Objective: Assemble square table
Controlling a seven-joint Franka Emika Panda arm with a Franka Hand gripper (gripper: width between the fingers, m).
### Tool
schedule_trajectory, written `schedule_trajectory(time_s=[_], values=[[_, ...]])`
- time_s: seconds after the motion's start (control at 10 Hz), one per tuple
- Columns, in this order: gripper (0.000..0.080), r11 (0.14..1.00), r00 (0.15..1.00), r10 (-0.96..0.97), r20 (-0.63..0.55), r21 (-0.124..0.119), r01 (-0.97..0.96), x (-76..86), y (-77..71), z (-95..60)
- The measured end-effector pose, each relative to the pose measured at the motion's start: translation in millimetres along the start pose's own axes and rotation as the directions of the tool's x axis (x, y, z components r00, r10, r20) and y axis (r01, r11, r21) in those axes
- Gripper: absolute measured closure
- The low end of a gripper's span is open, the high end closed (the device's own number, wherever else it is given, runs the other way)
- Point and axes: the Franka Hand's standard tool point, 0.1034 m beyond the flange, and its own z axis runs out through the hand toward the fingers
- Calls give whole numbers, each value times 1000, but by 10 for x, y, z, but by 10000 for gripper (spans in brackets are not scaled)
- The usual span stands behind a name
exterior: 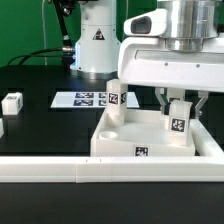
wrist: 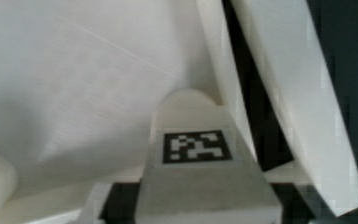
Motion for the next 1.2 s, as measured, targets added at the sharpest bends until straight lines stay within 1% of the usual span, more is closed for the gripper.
schedule_trajectory(time_s=[0.1,0.2,0.4,0.5,0.6,0.7,0.8,1.0,1.1,1.2], values=[[505,996,996,92,-4,-10,-92,11,32,0],[505,993,993,119,-7,-20,-119,25,63,-3],[498,993,993,117,-9,-19,-117,22,55,-5],[275,994,994,108,-9,-16,-108,-9,6,-17],[275,996,996,88,-12,-10,-88,-20,-33,-64],[176,999,999,42,-14,-4,-42,-43,-39,-140],[158,1000,1000,-21,-15,1,22,-74,-15,-225],[151,986,986,-168,-13,3,168,-103,87,-317],[151,969,969,-246,-11,2,246,-92,175,-342],[150,951,951,-309,-7,5,309,-37,306,-351]])
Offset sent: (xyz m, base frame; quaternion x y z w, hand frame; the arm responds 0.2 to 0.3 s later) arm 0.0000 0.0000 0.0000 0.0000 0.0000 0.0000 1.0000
